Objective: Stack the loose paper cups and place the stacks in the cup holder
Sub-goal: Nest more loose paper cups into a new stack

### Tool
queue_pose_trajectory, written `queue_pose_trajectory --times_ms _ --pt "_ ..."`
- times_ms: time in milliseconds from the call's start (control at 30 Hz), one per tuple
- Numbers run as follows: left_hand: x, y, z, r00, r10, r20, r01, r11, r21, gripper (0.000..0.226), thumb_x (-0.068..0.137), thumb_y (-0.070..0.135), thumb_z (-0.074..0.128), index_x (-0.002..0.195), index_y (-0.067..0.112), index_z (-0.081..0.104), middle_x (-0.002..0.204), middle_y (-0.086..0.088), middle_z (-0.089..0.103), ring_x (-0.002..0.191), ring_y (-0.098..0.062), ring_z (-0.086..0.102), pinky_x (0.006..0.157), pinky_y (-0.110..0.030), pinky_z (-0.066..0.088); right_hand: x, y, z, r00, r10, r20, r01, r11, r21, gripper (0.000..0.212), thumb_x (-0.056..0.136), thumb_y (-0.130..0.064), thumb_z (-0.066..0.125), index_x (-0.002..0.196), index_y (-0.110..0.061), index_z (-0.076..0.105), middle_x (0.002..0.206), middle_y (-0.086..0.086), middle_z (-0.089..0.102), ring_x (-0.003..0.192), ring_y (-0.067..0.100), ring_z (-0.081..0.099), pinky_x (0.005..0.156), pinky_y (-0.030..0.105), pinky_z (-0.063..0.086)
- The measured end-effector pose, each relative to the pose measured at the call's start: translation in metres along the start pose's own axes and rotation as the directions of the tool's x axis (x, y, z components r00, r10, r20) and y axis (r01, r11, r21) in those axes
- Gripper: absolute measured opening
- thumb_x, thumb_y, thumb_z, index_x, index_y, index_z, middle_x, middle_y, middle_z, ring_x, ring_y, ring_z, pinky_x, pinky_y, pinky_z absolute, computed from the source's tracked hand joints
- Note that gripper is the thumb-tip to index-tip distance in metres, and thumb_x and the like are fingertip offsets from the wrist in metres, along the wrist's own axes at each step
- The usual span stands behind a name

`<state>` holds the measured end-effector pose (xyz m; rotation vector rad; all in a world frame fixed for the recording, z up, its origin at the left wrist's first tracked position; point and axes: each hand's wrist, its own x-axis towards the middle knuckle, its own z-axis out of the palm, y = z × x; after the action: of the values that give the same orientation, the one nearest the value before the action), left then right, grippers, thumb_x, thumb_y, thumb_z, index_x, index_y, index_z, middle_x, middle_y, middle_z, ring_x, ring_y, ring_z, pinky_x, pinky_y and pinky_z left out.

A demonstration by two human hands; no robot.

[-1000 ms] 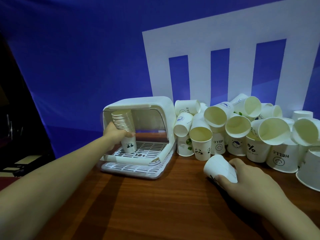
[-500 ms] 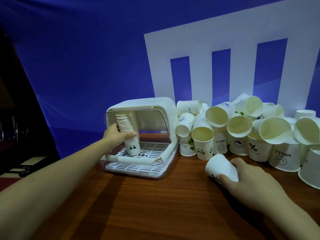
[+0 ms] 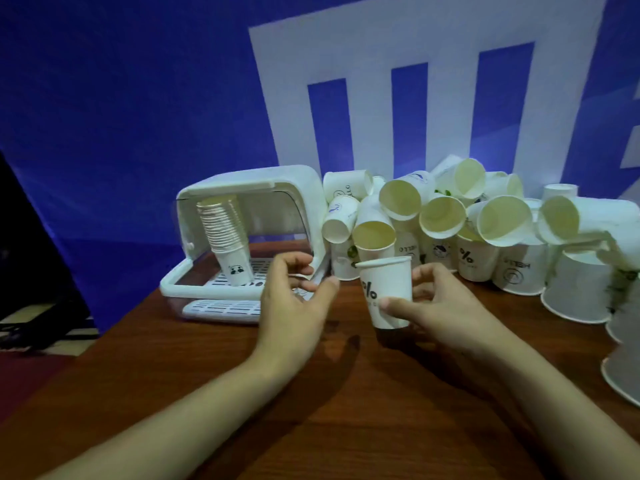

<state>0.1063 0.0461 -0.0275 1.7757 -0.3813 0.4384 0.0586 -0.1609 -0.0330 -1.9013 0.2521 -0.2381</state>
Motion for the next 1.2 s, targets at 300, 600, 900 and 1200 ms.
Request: queue_pose_trajectory --times_ms 300,600,900,1200 --pt "-0.024 -0.021 0.063 0.941 -0.126 0.315 0.13 0.991 0.008 0.065 0.068 0.037 0.095 0.123 0.04 0.06 0.119 0.021 0.07 0.111 0.01 0.062 0.092 -0.019 0.051 -0.001 0.019 -0.002 0.959 -0.168 0.229 0.233 0.926 -0.296 0.076 0.068 -0.029 0.083 0.138 -0.034 0.054 0.126 -0.021 0.064 0.115 0.0 0.061 0.098 0.025 0.053" --pt "-0.019 -0.029 0.059 0.958 -0.197 0.206 0.224 0.968 -0.117 0.057 0.073 0.037 0.093 0.118 0.038 0.059 0.114 0.021 0.067 0.106 0.005 0.061 0.085 -0.022 0.051 0.018 -0.043 -0.02 0.765 -0.644 0.021 0.454 0.514 -0.728 0.053 0.072 -0.033 0.057 0.122 -0.019 0.064 0.11 -0.006 0.068 0.103 0.026 0.06 0.089 0.044 0.049" --pt "-0.02 -0.035 0.057 0.945 -0.159 0.285 0.207 0.968 -0.145 0.057 0.071 0.033 0.095 0.11 0.039 0.055 0.115 0.021 0.062 0.11 0.003 0.056 0.093 -0.03 0.046 0.096 -0.101 -0.034 0.878 -0.442 0.182 0.198 -0.009 -0.98 0.072 0.09 -0.019 0.027 0.161 -0.024 0.021 0.163 0.003 0.035 0.158 0.03 0.011 0.122 0.047 0.016" --pt "-0.024 -0.039 0.064 0.939 -0.147 0.31 0.216 0.955 -0.203 0.062 0.06 0.037 0.098 0.112 0.042 0.063 0.108 0.018 0.073 0.102 -0.001 0.067 0.09 -0.033 0.059 0.03 -0.084 -0.02 0.583 -0.77 -0.26 0.463 0.578 -0.672 0.052 0.078 -0.056 0.062 0.116 -0.021 0.07 0.109 -0.009 0.071 0.106 0.017 0.059 0.094 0.036 0.043"
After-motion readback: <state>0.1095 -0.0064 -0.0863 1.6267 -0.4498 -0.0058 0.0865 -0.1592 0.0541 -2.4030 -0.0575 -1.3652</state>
